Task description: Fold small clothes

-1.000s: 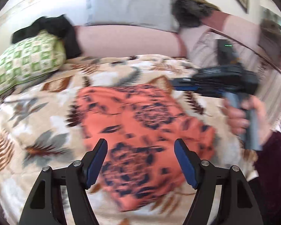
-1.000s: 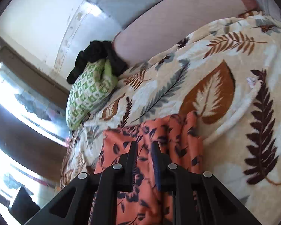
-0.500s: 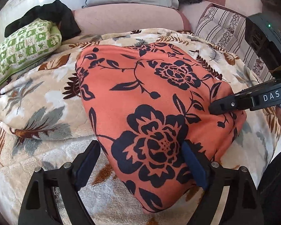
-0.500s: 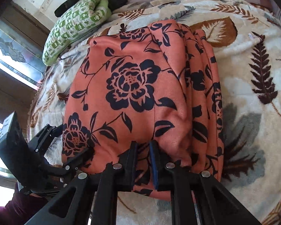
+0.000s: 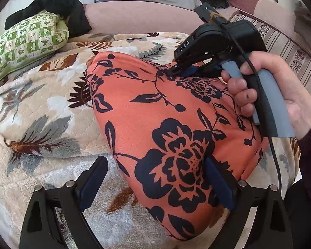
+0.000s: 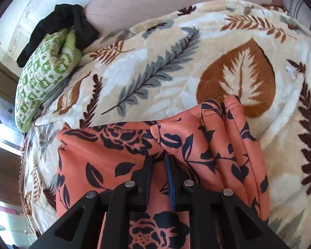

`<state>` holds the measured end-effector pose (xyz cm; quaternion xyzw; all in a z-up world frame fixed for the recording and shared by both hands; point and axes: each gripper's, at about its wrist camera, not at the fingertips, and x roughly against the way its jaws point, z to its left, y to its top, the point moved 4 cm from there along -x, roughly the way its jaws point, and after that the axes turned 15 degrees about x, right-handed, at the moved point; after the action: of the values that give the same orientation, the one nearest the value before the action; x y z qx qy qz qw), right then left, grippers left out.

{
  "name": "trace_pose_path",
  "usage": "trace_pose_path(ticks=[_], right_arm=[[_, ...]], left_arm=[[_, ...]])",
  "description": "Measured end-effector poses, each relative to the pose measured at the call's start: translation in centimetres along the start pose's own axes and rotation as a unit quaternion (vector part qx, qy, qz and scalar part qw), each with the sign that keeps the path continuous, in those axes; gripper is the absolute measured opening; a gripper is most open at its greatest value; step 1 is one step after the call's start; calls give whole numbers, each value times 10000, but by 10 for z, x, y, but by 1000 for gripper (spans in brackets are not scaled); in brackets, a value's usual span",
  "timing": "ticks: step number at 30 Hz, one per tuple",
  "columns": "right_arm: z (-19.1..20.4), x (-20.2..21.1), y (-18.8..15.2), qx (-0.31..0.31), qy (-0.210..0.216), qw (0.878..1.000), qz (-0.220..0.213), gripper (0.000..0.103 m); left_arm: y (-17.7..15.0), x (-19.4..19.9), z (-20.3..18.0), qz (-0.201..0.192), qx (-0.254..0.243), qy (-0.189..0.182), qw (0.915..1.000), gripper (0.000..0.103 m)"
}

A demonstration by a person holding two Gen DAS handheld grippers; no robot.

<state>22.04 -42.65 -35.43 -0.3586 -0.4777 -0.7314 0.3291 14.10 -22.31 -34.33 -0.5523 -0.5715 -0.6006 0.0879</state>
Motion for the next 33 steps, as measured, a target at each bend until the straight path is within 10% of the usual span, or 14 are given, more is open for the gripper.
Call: trace_pose_path(ticks=[12,16,28,33], right_arm=[[75,2,26,1040,974,9889,-419,18],[73,-34,23,867,924,9919,-74,18],[15,40,-11,653,-209,9974,-222,18],[-10,51,-44,319,160,9989,-315,18]], left_arm=[[-1,-4,1,1,51,76,10000,98],[0,-4,2,40,114,67,9999,98],[20,15,0,-309,73,150,9994,98],[41,10,25,-430,670,178,9967,98]])
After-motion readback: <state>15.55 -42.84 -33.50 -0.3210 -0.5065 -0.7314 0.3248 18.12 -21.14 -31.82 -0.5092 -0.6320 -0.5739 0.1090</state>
